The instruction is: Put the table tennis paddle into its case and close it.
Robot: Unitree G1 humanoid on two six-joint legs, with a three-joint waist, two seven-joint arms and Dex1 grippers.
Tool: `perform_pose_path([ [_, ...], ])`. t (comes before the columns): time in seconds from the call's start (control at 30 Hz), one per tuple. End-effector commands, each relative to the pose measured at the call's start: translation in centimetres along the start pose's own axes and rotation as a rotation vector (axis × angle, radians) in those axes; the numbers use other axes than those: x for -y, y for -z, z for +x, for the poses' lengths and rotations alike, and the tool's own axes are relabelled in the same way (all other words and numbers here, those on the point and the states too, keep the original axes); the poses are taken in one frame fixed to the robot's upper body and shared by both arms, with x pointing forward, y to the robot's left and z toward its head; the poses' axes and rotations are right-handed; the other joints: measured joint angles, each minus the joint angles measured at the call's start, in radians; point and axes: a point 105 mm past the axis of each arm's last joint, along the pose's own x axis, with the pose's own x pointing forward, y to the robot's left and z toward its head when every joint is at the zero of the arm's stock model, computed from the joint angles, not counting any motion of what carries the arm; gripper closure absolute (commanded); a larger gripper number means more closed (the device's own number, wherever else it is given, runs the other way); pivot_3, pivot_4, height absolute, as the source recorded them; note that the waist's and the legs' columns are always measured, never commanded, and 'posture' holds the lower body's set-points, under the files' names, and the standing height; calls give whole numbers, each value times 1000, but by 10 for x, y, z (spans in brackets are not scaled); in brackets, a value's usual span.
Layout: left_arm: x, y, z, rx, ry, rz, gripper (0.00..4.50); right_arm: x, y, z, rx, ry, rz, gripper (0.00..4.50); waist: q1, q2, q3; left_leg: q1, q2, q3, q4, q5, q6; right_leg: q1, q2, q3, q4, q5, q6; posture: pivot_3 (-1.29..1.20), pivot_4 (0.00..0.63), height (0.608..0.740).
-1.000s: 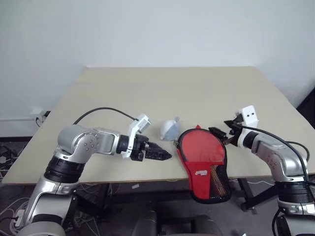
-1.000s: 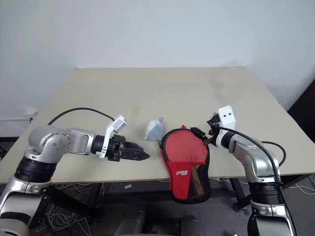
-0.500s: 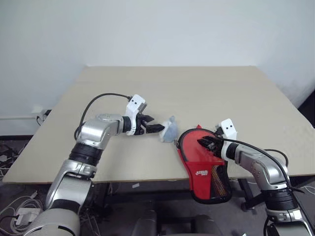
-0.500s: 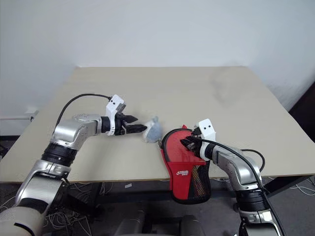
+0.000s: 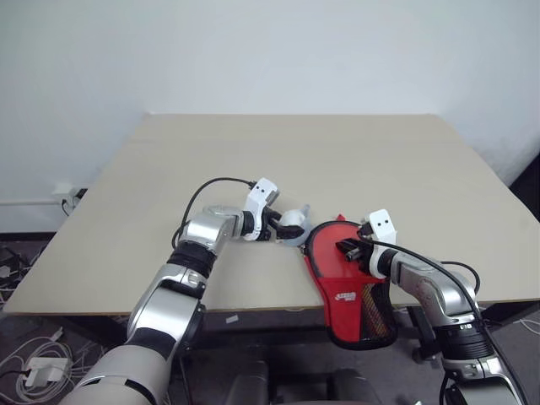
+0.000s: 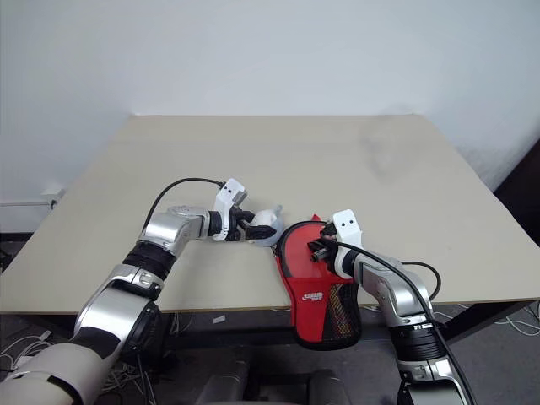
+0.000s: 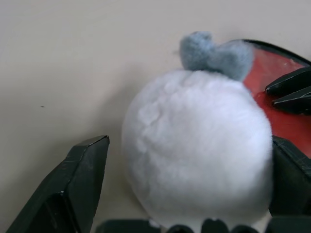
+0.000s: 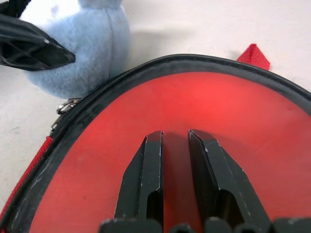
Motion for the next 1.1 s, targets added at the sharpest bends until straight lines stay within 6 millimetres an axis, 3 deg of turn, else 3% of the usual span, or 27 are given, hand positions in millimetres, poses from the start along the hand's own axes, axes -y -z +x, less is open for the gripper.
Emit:
perform_pose_path([
  [0.03, -6, -7, 1, -2, -46, 25, 27, -2, -8, -2, 21, -6, -33, 3649, 0, 0, 0, 0, 0, 0, 0, 0, 0, 0, 0, 0, 0, 0, 0, 0, 0, 715],
  [0.47, -18, -26, 4, 52, -116, -3, 27, 1, 9, 4, -61, 27, -68, 3649, 0, -2, -1, 1, 0, -1, 1, 0, 0, 2, 0, -2, 0, 0, 0, 0, 0, 715],
  [0.57, -20, -34, 6, 61, -141, -19, 583, -5, 17, 5, -91, 12, -77, 3649, 0, -3, -2, 1, 0, -2, 1, 0, 0, 2, 0, -2, 0, 0, 0, 0, 0, 715],
  [0.67, -19, -40, 8, 77, -136, -28, 1562, -8, 22, 3, -110, -1, -85, 3649, 0, -4, -2, 1, 0, -2, 1, 0, 0, 3, 0, -2, 0, 0, 0, 0, 0, 715],
  [0.8, -18, -42, 11, 66, -144, 5, 2866, -8, 23, 3, -111, 4, -86, 4485, 0, -4, -2, 1, 0, -2, 1, 0, 0, 3, 0, -3, 0, 0, 0, 0, 0, 715],
  [0.93, -17, -46, 14, 57, -158, 53, 4055, -9, 28, 1, -136, -8, -92, 4500, 0, -4, -2, 1, 1, -2, 1, 0, 0, 3, 0, -3, 0, 0, 0, 0, 0, 715],
  [1.1, -17, -56, 16, 75, -185, 75, 4055, -9, 40, 1, -191, 2, -88, 4500, 0, -7, -4, 2, 0, -2, 2, 0, 0, 3, 0, -4, 0, 0, 0, 0, 0, 715],
])
